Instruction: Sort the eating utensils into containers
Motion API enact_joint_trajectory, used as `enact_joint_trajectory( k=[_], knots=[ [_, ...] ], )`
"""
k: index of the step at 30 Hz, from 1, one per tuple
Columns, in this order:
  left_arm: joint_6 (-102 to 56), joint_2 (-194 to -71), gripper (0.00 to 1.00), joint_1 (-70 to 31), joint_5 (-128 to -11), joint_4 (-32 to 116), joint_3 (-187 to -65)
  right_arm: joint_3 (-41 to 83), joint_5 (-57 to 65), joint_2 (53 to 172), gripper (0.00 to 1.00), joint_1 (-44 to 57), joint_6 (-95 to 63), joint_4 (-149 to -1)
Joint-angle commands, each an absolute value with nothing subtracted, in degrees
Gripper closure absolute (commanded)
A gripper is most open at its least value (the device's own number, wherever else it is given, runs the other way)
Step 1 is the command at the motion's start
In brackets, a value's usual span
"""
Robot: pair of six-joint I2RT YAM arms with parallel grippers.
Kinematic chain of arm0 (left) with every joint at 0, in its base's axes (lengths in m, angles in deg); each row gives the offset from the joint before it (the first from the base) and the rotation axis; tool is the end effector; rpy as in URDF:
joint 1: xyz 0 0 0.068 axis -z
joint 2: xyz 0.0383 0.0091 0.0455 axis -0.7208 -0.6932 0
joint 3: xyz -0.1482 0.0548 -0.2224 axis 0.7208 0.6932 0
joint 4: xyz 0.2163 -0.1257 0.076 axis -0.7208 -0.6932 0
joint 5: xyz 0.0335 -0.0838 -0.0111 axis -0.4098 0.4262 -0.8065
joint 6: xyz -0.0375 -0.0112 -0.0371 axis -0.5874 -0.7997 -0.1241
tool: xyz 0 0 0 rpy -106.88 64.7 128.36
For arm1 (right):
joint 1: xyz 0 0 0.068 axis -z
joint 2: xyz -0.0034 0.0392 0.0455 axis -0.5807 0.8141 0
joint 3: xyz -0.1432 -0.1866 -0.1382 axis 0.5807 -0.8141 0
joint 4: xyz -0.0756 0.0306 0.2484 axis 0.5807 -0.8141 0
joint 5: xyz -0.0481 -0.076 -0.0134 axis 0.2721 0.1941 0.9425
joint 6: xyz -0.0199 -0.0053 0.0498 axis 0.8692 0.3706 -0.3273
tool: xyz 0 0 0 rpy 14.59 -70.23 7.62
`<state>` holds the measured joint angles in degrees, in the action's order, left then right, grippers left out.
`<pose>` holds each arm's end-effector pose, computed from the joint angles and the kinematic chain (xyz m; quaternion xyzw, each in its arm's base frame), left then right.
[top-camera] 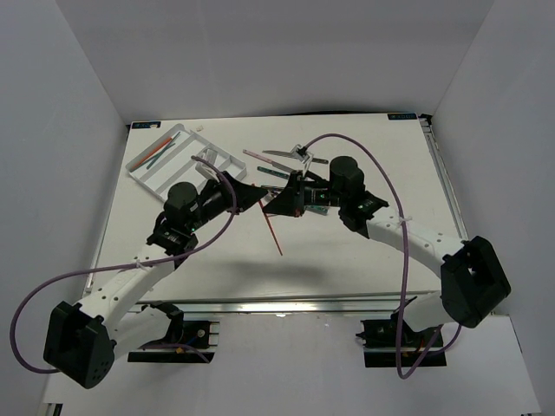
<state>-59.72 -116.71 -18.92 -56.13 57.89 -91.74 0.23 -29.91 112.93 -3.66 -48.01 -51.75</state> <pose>0.2094 -0.1225 0.3016 -0.0042 0.7259 -0.5216 0.4483 0.2384 0.2247 0.3120 -0.2451 0.6825 0.6029 0.3327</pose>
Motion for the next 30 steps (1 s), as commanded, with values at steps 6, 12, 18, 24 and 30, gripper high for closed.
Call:
enact_joint_trajectory(
  k=[6,12,18,24,30],
  knots=[
    [-45.6,-120.5,1.00,-18.5,-67.9,41.3,-104.8,1.5,-26.5,110.2,0.11,-2.0,-46.0,-53.0],
    [-11.6,-141.6,1.00,-20.4,-127.8,25.3,-125.5,-4.1,-9.3,98.7,0.11,3.4,-38.6,-69.6],
    [13.6,-170.9,1.00,-29.1,-139.6,43.6,-148.4,-6.2,-6.9,92.7,0.11,3.9,-34.3,-76.6],
    [40.6,-180.1,1.00,-34.1,-135.1,73.3,-155.1,-10.3,-7.3,87.1,0.11,3.9,-29.9,-81.1],
    [37.6,-178.9,1.00,-38.6,-119.4,74.3,-150.2,-9.1,-10.8,87.5,0.11,4.0,-26.9,-82.6]
  ],
)
